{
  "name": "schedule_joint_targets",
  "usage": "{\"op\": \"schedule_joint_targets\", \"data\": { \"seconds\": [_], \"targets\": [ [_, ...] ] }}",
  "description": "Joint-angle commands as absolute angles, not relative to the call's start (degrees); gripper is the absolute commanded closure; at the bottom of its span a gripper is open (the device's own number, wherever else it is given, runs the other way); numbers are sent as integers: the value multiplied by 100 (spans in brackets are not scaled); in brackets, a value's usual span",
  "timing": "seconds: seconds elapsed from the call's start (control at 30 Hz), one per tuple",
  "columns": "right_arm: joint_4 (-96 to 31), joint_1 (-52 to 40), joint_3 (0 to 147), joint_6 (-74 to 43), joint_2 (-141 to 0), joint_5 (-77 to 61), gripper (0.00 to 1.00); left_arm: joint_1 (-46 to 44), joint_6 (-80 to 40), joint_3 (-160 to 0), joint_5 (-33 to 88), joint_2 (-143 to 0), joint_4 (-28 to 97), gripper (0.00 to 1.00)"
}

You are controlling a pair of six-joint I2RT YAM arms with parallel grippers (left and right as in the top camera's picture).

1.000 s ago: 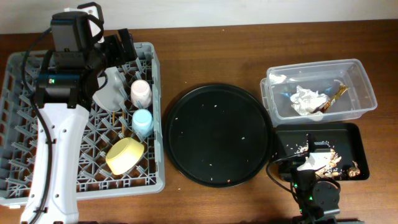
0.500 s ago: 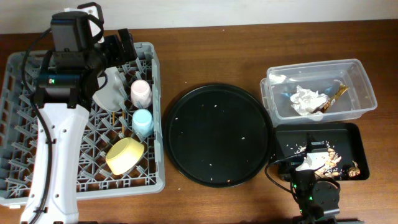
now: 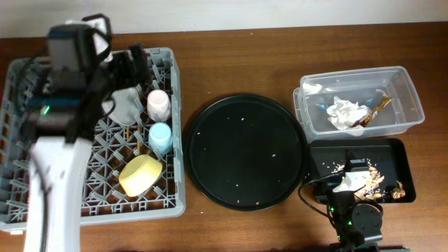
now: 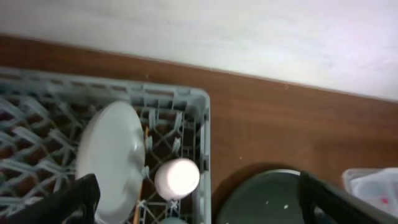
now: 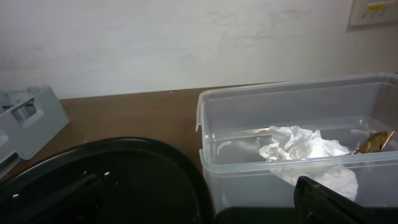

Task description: Sort waste into correct bins and load items into the dishwasher rack

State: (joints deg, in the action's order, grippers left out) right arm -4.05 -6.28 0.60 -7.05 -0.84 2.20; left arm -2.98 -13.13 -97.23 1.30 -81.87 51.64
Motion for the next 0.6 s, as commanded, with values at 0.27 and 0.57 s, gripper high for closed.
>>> {"op": "schedule_joint_targets", "data": {
  "seconds": [0.27,0.57],
  "targets": [
    [-454,-591,32,-663,-19,172,1,-292,-1365,-6908,-134,-3780,6016,1],
    [-454,-591,32,-663,-19,169,1,84,-1367,-3103,-134,-624,3489,1]
  ]
}}
